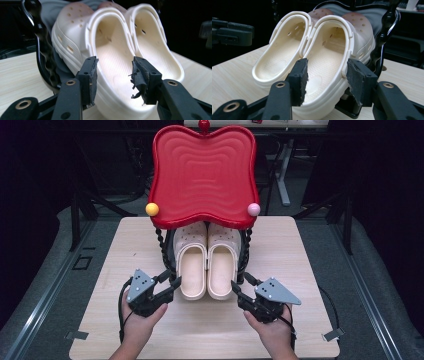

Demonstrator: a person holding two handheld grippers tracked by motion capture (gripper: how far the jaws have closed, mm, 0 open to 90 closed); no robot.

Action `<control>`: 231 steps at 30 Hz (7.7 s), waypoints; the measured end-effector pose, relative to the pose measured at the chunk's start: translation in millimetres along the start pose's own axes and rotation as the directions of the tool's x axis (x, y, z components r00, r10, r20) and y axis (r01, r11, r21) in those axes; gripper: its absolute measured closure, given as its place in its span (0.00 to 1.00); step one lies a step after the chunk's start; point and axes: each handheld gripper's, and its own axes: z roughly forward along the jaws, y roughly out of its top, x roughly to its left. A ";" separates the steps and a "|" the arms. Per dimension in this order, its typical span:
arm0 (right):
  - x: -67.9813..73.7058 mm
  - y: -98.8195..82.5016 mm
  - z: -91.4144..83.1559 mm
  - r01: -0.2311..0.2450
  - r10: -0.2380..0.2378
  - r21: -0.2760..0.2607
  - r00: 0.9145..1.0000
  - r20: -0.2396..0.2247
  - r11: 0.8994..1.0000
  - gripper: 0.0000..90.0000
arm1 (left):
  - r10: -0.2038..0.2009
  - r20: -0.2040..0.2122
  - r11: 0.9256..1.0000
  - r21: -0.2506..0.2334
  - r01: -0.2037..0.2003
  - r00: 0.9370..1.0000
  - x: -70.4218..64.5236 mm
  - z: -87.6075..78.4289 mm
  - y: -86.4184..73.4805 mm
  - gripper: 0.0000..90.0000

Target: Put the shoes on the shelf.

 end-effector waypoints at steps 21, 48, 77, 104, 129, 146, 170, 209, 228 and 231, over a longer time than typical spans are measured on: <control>19.9 -44.2 4.8 0.050 -0.027 0.213 0.994 -0.110 0.976 0.95 | -0.024 0.045 0.994 0.103 0.019 0.999 -13.2 -10.1 -53.8 0.93; 28.0 -56.4 30.9 0.021 0.007 0.263 0.994 -0.106 0.964 1.00 | -0.011 0.100 0.986 0.168 -0.006 0.995 -26.5 17.6 -60.6 1.00; 2.2 -30.0 30.5 0.014 -0.016 0.259 1.000 0.006 0.966 1.00 | -0.023 0.027 0.990 0.143 0.019 0.999 -5.2 22.5 -38.6 1.00; -6.0 -10.5 72.0 -0.018 0.016 0.249 1.000 0.010 0.968 1.00 | -0.025 -0.041 0.991 0.129 0.030 0.999 15.1 54.4 -12.6 1.00; -5.8 -8.3 105.9 -0.038 0.032 0.272 0.999 0.028 0.962 1.00 | -0.029 -0.055 0.984 0.173 0.038 0.998 17.1 86.3 -11.7 1.00; -8.8 -9.2 98.9 -0.077 0.075 0.229 0.997 0.014 0.970 0.92 | -0.028 -0.041 0.989 0.142 0.033 0.999 18.5 80.9 -12.0 0.90; -23.5 10.0 101.9 -0.202 0.189 0.135 0.977 0.101 0.970 0.63 | -0.109 -0.093 0.989 0.090 0.117 0.990 33.2 84.2 12.4 0.54; -28.2 11.0 118.0 -0.114 0.097 0.123 0.986 0.133 0.986 0.73 | -0.068 -0.143 0.996 0.045 0.075 0.987 38.6 100.8 11.0 0.64; -31.2 9.7 118.7 -0.120 0.102 0.133 0.985 0.137 0.984 0.67 | -0.052 -0.120 0.996 0.061 0.059 0.991 44.8 94.6 10.9 0.65; -35.1 9.9 118.3 -0.124 0.108 0.133 0.987 0.119 0.983 0.69 | -0.053 -0.123 0.996 0.065 0.061 0.991 44.6 95.3 11.6 0.65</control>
